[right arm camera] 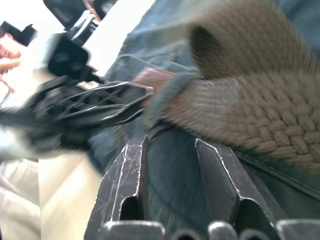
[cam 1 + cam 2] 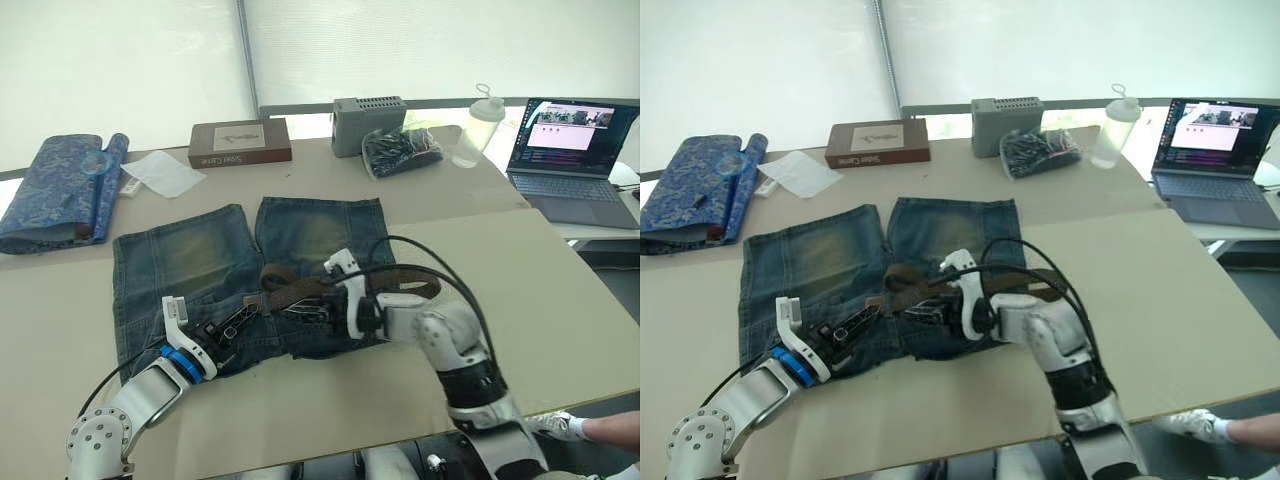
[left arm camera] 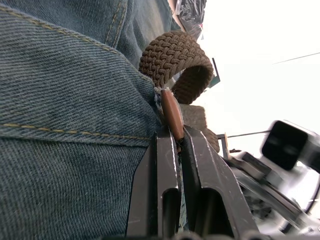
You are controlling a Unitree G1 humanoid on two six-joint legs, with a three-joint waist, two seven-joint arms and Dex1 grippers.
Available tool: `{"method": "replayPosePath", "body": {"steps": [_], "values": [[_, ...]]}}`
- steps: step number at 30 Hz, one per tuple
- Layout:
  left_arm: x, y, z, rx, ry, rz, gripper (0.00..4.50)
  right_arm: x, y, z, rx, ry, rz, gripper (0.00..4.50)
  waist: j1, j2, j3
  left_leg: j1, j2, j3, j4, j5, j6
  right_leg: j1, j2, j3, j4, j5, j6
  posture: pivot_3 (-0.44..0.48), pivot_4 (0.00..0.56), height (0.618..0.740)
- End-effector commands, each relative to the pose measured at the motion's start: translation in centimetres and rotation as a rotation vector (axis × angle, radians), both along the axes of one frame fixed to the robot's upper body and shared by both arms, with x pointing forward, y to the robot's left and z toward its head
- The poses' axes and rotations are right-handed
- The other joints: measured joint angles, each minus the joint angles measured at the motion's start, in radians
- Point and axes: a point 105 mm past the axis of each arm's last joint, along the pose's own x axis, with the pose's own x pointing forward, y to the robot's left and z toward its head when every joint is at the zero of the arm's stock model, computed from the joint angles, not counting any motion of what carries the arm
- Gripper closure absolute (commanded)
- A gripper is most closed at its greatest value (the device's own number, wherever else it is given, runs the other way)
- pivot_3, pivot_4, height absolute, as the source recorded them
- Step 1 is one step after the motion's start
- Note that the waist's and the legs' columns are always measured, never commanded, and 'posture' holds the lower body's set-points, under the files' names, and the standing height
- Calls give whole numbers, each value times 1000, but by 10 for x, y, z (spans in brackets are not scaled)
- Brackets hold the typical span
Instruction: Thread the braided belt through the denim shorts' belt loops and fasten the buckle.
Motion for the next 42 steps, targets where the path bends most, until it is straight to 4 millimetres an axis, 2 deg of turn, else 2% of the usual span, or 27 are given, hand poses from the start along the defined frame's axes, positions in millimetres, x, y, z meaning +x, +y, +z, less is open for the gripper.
{"method": "replayPosePath", "body": {"steps": [1,4,10,14,17,24,27,33,35,37,38,42], "values": [[3,0,14,-22,-52,9,4500,-16,6,18,7,-171,109,3596,0,0,0,0,0,0,0,0,0,0,0,0,0,0,0,0,150,740],[5,-1,16,-25,-54,9,4500,-18,7,10,-69,-256,152,4474,1,0,0,0,1,0,0,0,-1,0,0,0,0,0,0,0,150,740],[6,-1,19,-15,-59,10,4500,-3,13,-27,-244,-345,169,4474,13,-1,0,0,1,0,1,0,-1,0,0,0,0,0,0,0,150,740],[5,2,22,-2,-64,24,4500,7,8,-60,-369,-313,148,4474,20,-1,1,0,1,0,1,0,-1,0,1,0,0,0,-1,0,150,740],[4,11,27,-3,-71,60,4500,10,1,-75,-410,-257,116,4474,20,-1,0,1,1,0,1,0,-2,1,1,0,0,0,-1,0,150,740],[-4,52,38,43,-74,165,4500,14,-10,-85,-414,-139,50,4474,21,-2,0,3,3,0,1,0,-3,2,1,0,1,0,-2,0,150,740],[-5,73,47,42,-90,243,4500,15,-12,-88,-427,-125,38,4474,23,-2,0,5,3,0,1,-2,-6,4,1,-1,0,0,-2,0,150,740],[-15,103,54,29,-109,365,4500,19,-12,-89,-422,-99,0,4474,22,-3,-1,6,3,0,1,-3,-7,6,1,-2,0,0,-2,0,150,740],[-21,122,58,13,-118,446,4500,20,-12,-90,-419,-89,-15,4474,20,-3,-1,6,4,0,1,-3,-7,5,1,-2,0,0,-2,0,150,740],[-35,164,65,-20,-142,620,4500,23,-14,-90,-414,-79,-37,4474,17,-3,-1,6,4,0,1,-3,-7,5,1,-2,0,0,-3,0,150,740],[-41,179,68,-25,-153,680,4500,24,-15,-89,-411,-72,-45,4474,17,-3,-1,6,5,0,1,-3,-7,4,1,-2,0,-1,-3,0,150,740],[-54,210,74,-13,-171,804,4500,25,-17,-89,-404,-57,-60,4474,21,-4,-1,6,5,0,1,-3,-7,4,1,-5,0,-1,-4,0,150,740]]}}
